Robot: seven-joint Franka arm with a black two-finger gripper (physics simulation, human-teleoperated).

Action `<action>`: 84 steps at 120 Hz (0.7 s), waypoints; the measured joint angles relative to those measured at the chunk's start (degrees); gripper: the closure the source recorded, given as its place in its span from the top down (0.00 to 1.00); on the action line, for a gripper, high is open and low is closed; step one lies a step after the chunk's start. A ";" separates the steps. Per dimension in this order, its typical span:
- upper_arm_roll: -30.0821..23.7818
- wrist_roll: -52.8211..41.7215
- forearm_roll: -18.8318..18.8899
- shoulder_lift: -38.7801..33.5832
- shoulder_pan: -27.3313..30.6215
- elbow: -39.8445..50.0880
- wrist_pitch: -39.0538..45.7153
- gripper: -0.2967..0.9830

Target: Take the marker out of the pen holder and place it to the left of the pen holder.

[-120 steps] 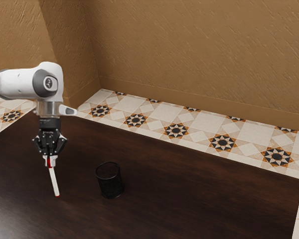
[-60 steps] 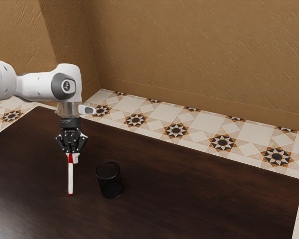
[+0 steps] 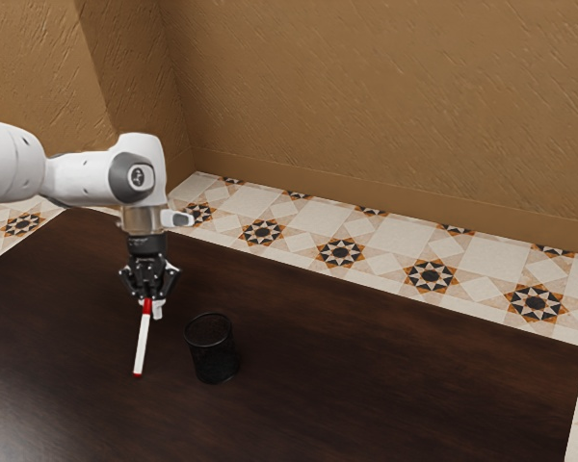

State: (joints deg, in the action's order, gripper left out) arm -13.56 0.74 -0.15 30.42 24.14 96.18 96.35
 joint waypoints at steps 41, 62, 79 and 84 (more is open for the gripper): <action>0.03 -0.17 -0.59 2.02 -0.10 -1.16 0.26 0.29; 0.03 -0.26 -0.79 2.89 0.02 -1.20 0.29 0.23; 0.03 -0.51 -0.76 -0.77 -1.41 -0.92 0.03 0.36; 0.07 -0.65 -0.69 -5.21 -3.17 -0.71 -0.57 0.44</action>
State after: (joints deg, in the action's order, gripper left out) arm -13.49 0.09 -0.85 25.20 20.96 95.47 95.78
